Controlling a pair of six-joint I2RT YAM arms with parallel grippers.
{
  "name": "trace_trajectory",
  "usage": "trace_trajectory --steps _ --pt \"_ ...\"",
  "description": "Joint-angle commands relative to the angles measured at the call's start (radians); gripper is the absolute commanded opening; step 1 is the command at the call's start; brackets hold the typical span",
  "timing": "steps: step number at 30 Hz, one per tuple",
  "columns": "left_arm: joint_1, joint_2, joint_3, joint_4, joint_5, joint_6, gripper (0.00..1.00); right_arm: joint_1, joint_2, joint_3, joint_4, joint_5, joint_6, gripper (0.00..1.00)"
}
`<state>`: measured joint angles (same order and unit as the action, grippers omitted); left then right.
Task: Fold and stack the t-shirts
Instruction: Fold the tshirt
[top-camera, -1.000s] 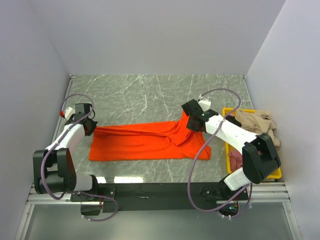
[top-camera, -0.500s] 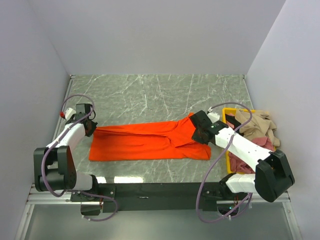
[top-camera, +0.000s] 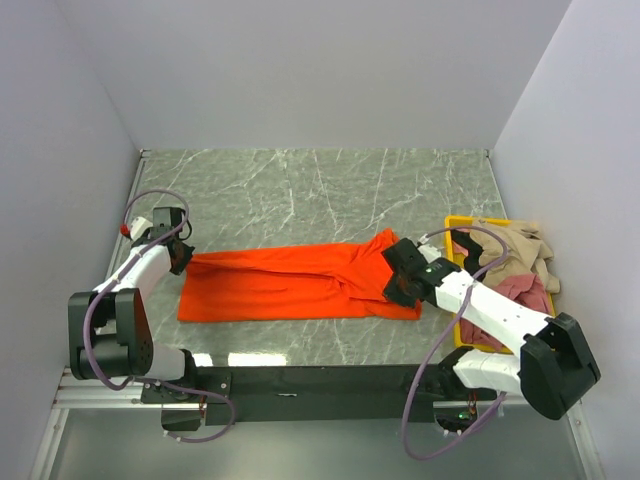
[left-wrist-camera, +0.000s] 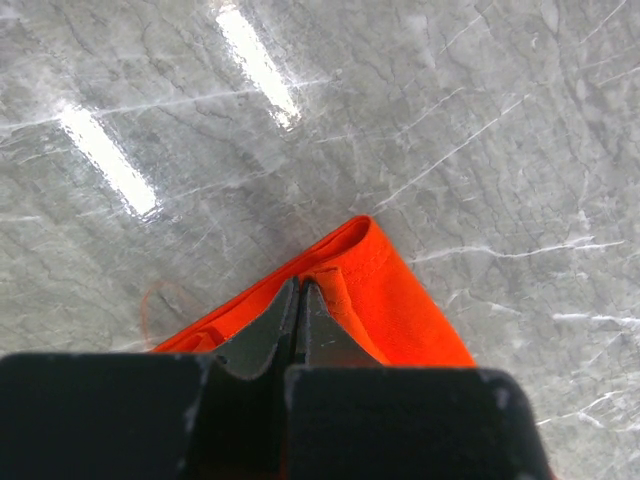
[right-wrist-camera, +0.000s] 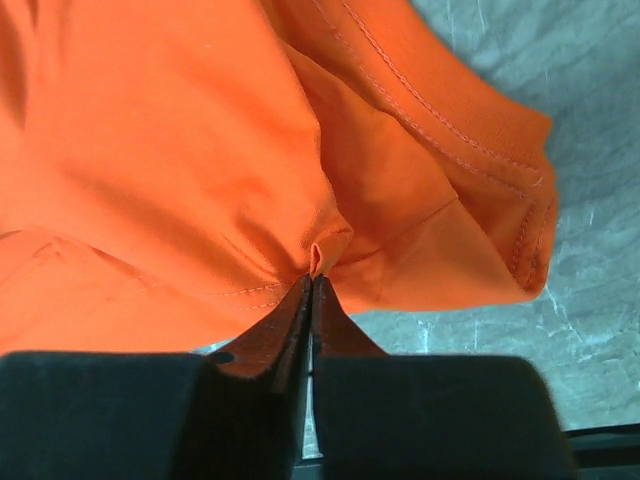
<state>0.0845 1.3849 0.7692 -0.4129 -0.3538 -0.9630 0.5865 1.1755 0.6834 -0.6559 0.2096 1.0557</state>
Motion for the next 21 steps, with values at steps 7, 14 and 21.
trace_trajectory --steps 7,14,21 --pt "0.0 0.005 0.07 0.028 0.015 0.018 0.01 0.007 0.068 0.103 -0.008 0.074 -0.069 0.51" --pt "0.0 0.016 0.143 0.039 0.029 0.032 0.01 -0.014 0.111 0.251 0.034 0.159 -0.209 0.58" --pt "0.0 0.016 0.093 0.023 -0.004 0.02 0.01 -0.034 0.231 0.26 0.14 0.054 -0.261 0.58"
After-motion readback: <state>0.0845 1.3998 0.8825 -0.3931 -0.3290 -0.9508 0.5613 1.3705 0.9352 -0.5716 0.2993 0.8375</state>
